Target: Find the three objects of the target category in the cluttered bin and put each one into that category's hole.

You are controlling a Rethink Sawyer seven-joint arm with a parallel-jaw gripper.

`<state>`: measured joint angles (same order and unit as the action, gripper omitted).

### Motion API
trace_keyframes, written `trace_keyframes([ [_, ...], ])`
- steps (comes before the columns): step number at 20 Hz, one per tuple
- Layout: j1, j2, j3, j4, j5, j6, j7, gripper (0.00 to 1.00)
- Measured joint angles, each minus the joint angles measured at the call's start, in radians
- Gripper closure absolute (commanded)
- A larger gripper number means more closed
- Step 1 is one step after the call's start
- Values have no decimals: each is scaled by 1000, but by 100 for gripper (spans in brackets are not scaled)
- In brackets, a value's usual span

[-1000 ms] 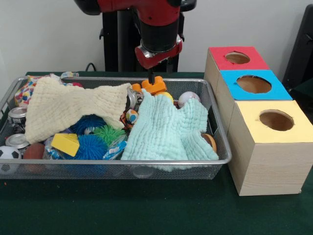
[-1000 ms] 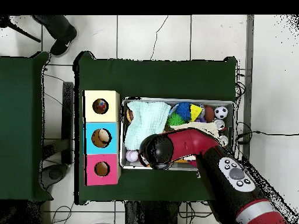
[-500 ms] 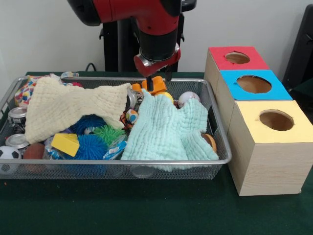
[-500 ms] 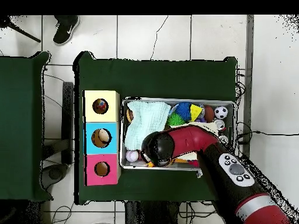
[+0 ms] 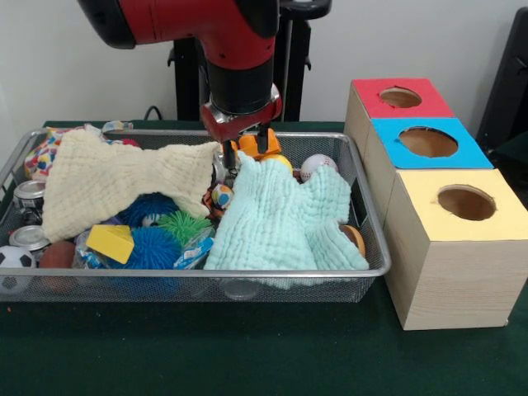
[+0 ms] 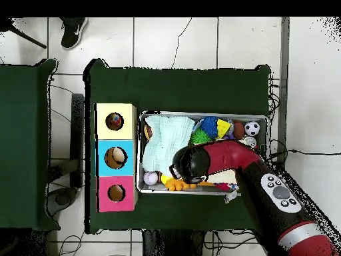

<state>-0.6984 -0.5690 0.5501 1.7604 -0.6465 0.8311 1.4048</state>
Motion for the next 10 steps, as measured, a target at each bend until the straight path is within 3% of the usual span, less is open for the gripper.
trace_keyframes([
  [10,28,71,1,-40,-110,-58,0,0],
])
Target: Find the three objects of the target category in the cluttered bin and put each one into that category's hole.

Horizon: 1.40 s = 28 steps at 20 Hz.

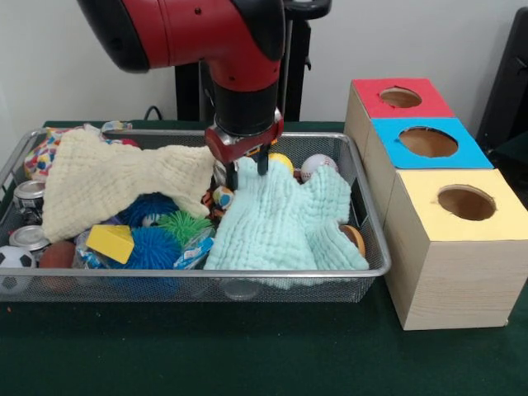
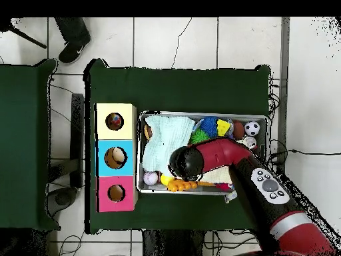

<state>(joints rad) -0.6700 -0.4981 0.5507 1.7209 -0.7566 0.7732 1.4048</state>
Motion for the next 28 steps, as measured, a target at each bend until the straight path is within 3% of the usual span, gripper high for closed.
trace_keyframes([
  [13,-16,-8,7,1,-20,-15,0,0],
  [28,-81,-163,51,49,27,140,-1,0],
])
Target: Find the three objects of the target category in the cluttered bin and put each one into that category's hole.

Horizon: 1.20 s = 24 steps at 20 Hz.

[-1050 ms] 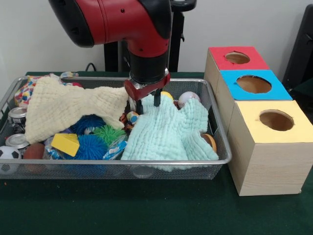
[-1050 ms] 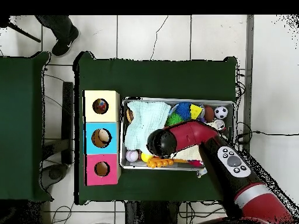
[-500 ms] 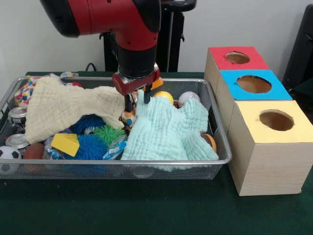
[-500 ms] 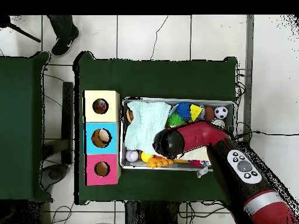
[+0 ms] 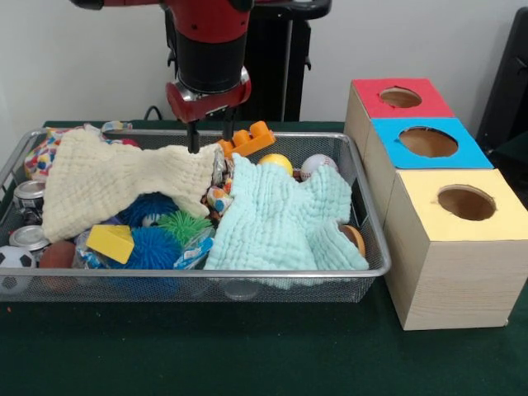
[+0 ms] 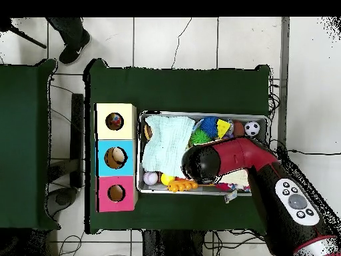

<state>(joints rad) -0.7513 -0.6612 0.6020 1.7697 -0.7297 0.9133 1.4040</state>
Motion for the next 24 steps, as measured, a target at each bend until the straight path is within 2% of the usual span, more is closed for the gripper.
trace_keyframes([
  [5,-1,1,9,0,0,0,0,0],
  [16,1,105,51,-4,-6,-7,0,0],
  [24,-9,134,70,-20,-6,-7,-5,0],
])
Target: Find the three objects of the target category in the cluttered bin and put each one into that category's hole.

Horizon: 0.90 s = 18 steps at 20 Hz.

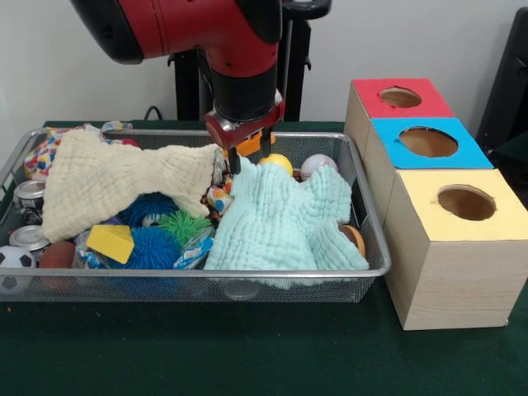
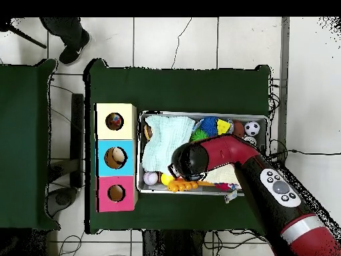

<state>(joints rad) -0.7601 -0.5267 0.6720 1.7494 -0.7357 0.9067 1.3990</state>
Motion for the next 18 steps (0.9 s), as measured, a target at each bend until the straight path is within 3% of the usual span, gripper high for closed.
trace_keyframes([
  [18,-9,1,28,-82,-46,14,-96,0],
])
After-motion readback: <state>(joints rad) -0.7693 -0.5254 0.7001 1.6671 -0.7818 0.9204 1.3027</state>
